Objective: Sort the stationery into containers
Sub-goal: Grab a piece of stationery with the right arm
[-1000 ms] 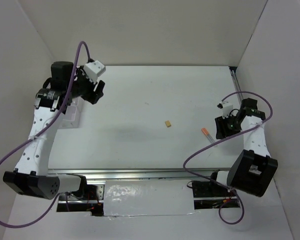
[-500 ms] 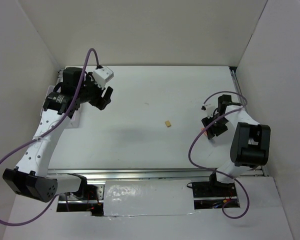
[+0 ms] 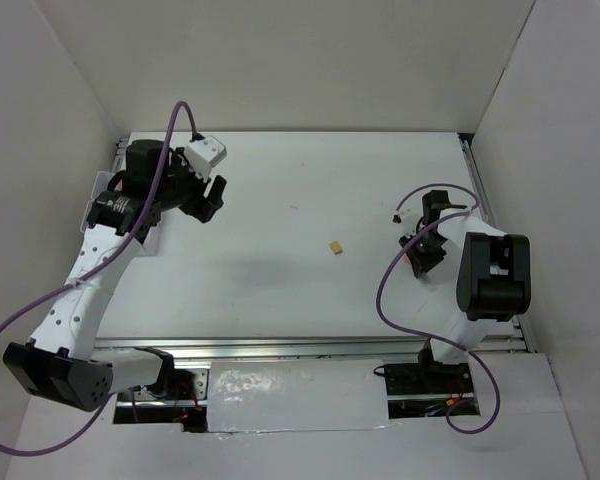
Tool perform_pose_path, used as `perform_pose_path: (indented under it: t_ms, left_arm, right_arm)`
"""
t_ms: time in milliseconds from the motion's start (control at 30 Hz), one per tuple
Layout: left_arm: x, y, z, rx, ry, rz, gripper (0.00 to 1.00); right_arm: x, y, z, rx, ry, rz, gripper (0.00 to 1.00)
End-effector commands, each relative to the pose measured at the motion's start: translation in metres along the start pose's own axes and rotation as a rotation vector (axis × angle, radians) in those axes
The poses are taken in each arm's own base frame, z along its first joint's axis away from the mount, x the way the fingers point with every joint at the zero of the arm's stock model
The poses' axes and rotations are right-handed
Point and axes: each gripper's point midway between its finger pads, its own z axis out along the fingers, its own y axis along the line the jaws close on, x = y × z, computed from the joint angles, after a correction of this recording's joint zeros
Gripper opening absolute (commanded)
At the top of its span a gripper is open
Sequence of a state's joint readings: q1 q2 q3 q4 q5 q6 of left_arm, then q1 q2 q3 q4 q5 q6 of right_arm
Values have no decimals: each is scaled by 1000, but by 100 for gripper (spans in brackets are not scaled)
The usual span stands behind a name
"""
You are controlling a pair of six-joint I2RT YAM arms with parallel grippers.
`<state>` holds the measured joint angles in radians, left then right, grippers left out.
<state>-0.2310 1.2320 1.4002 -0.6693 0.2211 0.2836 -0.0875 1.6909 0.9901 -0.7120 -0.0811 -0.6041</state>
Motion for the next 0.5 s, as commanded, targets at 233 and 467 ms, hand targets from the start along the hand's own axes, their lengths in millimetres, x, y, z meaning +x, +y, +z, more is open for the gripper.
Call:
perform_pose_path:
  t_ms: [233,467]
  left_arm:
    - [-23,-44,-3,194,-162,-415,75]
    - [-16,-84,9,405,-131,-683,71]
  right_arm:
    - [-63,65,-75,-216,-346,-176,6]
    - [-113,197,-178,-419,-708,-408,0]
